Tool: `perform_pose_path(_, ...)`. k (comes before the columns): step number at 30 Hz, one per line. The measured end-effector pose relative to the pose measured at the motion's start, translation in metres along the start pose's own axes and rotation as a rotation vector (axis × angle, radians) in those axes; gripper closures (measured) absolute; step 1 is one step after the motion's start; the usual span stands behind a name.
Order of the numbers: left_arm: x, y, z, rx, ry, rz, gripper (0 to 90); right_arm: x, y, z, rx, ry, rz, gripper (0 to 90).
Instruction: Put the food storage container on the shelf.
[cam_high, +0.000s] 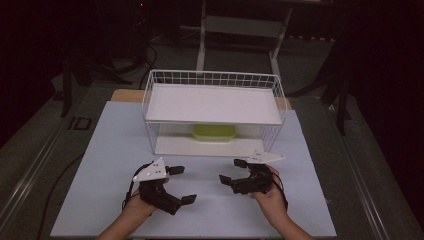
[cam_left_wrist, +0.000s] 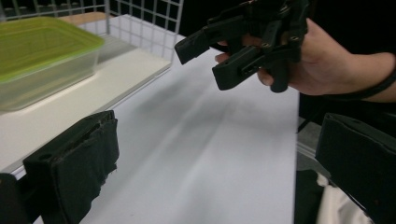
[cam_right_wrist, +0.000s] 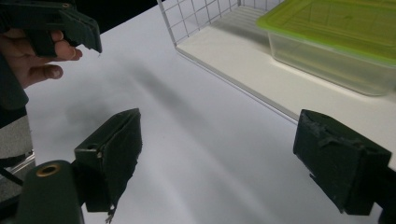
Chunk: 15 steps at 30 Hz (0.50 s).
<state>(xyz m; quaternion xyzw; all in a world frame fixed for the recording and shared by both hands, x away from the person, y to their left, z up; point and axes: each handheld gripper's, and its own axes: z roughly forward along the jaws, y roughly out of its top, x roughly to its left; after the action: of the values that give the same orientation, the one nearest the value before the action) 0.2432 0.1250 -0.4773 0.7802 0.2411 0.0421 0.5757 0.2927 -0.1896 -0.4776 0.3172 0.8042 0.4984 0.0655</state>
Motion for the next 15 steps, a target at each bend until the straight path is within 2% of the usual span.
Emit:
perform_pose_path(2,-0.004,0.001,-0.003,0.000,-0.009,0.009,0.3,0.000,-0.001,-0.004,-0.010,-0.001,-0.001,15.6)
perform_pose_path(4,-0.008,0.000,-0.006,-0.003,-0.021,0.003,0.3,0.002,-0.003,-0.012,-0.017,-0.002,0.002,15.6)
perform_pose_path(6,-0.009,-0.001,-0.007,-0.002,-0.026,-0.004,0.3,0.003,-0.006,-0.017,-0.017,0.014,0.013,15.6)
perform_pose_path(8,-0.012,-0.004,-0.009,-0.008,-0.030,-0.008,0.2,0.004,-0.008,-0.019,-0.014,0.010,0.012,15.7)
perform_pose_path(15,-0.019,-0.008,-0.016,0.006,-0.052,0.009,0.3,0.008,-0.019,-0.036,-0.019,0.010,0.002,15.9)
